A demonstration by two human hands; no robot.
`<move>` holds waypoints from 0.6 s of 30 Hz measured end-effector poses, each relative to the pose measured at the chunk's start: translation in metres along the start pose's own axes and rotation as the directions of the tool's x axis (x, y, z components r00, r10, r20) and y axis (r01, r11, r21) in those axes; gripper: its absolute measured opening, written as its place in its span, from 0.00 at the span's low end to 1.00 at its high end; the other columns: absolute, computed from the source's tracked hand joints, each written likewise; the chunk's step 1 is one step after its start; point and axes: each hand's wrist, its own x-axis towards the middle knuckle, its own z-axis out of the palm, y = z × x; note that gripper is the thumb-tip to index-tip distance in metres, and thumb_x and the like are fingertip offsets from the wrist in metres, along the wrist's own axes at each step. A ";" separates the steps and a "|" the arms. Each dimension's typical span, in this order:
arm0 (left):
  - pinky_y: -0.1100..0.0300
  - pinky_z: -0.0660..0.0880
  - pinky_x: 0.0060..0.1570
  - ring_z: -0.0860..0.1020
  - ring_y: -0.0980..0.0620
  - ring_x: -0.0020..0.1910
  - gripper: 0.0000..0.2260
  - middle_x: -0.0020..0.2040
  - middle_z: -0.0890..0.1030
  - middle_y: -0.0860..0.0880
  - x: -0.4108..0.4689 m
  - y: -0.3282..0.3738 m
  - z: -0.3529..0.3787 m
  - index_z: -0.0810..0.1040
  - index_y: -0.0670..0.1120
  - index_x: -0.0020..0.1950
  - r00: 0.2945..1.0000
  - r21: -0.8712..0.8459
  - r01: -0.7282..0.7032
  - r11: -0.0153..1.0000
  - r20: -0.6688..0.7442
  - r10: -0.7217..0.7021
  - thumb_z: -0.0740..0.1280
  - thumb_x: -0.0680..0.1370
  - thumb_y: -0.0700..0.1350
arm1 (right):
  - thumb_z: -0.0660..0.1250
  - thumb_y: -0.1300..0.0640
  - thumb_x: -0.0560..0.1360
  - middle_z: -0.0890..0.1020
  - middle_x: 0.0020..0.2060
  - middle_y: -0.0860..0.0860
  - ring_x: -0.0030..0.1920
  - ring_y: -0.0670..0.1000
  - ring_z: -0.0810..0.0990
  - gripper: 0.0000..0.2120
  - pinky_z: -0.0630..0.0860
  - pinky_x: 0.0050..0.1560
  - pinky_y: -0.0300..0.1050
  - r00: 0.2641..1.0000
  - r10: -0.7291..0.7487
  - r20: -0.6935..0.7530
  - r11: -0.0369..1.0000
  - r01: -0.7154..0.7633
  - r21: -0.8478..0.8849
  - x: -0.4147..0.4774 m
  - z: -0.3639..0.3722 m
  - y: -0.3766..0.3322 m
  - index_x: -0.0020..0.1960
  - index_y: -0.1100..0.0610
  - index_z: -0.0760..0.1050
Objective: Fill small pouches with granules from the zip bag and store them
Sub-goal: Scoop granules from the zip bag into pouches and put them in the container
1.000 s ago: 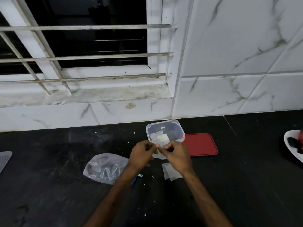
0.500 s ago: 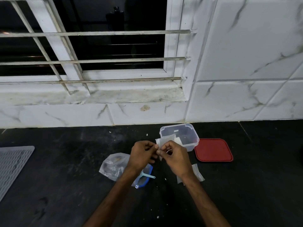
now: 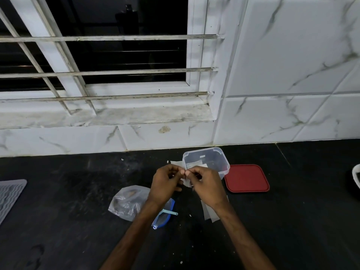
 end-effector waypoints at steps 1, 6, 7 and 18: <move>0.57 0.80 0.37 0.83 0.48 0.40 0.06 0.44 0.84 0.42 0.000 0.000 0.001 0.81 0.41 0.50 1.000 -0.006 0.000 1.000 -0.003 0.000 0.66 0.80 0.42 | 0.66 0.50 0.77 0.84 0.39 0.43 0.41 0.41 0.81 0.08 0.81 0.45 0.46 1.000 0.002 0.007 1.000 -0.002 0.000 0.000 -0.001 -0.001 0.48 0.51 0.83; 0.55 0.82 0.39 0.84 0.49 0.41 0.08 0.43 0.84 0.45 -0.002 0.005 0.001 0.81 0.43 0.49 1.000 0.059 -0.003 0.998 0.001 0.003 0.68 0.79 0.47 | 0.64 0.51 0.78 0.83 0.38 0.45 0.39 0.43 0.81 0.09 0.80 0.42 0.43 0.998 -0.048 0.049 0.991 0.054 -0.119 -0.002 0.000 -0.005 0.49 0.53 0.82; 0.56 0.82 0.38 0.84 0.50 0.40 0.07 0.42 0.84 0.45 -0.002 0.005 0.000 0.81 0.43 0.49 1.000 0.077 -0.011 0.997 0.007 0.010 0.67 0.80 0.46 | 0.64 0.51 0.78 0.83 0.39 0.45 0.39 0.43 0.80 0.09 0.80 0.42 0.42 0.997 -0.058 0.052 0.985 0.066 -0.162 -0.002 0.000 -0.006 0.49 0.53 0.81; 0.59 0.78 0.40 0.79 0.53 0.41 0.07 0.41 0.79 0.50 -0.007 0.005 -0.014 0.75 0.48 0.48 0.988 0.386 -0.048 0.921 0.151 -0.011 0.61 0.83 0.47 | 0.65 0.51 0.77 0.82 0.39 0.43 0.38 0.41 0.79 0.07 0.79 0.40 0.38 1.000 -0.018 0.010 0.969 0.020 -0.245 0.004 0.001 0.000 0.47 0.52 0.80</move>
